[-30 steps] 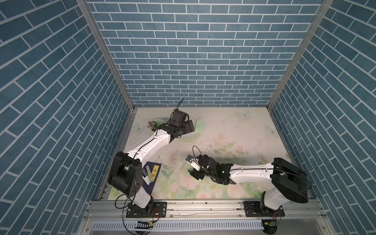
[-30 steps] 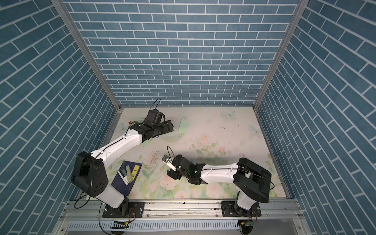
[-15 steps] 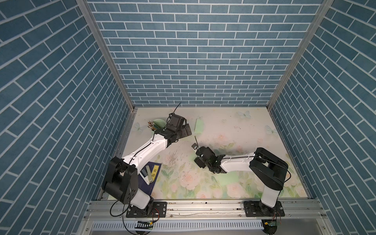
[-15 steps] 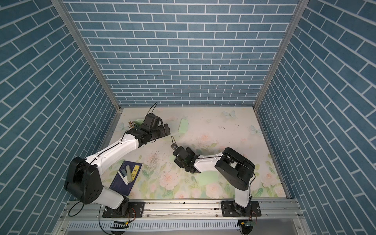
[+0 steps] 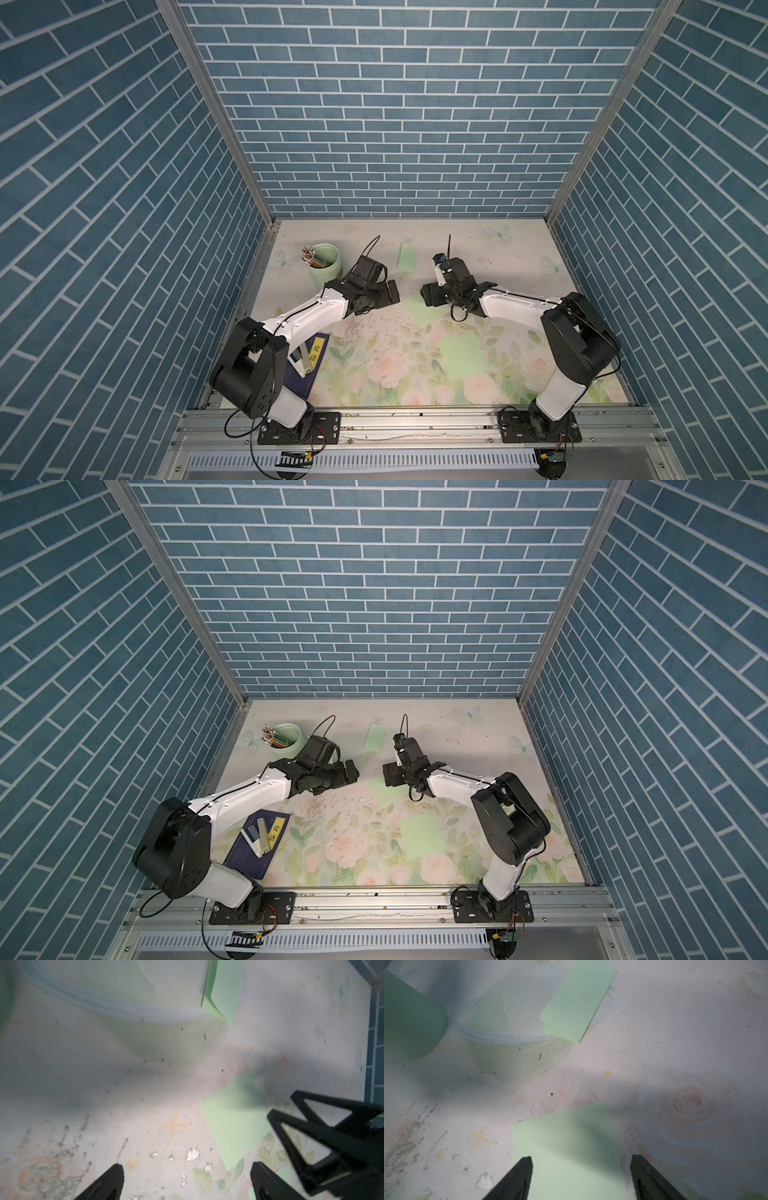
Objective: Fold the square paper along the opposite sides
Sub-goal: Move the paper at the center of the board, then pick up the paper from the center of the board.
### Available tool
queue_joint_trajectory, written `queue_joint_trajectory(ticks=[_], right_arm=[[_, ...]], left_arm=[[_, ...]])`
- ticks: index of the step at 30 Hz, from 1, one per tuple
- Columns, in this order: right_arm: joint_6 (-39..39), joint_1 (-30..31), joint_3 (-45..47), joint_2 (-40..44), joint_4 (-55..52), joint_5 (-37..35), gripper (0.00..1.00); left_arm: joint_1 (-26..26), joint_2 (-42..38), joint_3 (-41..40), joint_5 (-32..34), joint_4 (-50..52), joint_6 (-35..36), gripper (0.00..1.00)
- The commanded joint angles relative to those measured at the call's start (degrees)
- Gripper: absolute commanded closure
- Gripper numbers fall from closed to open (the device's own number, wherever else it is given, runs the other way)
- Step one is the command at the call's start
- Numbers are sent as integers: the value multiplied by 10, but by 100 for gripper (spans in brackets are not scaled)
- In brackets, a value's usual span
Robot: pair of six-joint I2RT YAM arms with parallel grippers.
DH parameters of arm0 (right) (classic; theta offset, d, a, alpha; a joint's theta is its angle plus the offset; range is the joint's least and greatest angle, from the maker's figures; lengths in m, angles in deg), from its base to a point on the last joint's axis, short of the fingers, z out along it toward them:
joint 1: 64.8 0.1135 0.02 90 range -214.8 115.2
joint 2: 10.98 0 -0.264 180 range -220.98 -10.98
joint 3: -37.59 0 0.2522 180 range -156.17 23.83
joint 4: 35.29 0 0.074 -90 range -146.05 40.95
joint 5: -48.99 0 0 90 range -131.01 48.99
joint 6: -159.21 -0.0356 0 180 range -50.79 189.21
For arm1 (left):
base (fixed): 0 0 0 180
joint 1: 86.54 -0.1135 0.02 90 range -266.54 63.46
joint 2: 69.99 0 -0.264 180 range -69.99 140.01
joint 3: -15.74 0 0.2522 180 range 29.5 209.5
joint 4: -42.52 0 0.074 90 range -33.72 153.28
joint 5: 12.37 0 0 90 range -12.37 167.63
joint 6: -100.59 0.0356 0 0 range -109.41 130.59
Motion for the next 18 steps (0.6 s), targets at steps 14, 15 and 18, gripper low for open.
queue_joint_trajectory(ticks=[14,15,18], right_arm=[[-78,-21,134,-46,103,181,28],[-82,-20,139,-47,110,188,28],[-92,-16,142,-57,124,209,29]], left_arm=[[17,212,34,-142,-146,-74,0],[14,215,33,-143,-147,-76,0],[8,225,28,-145,-154,-80,0]])
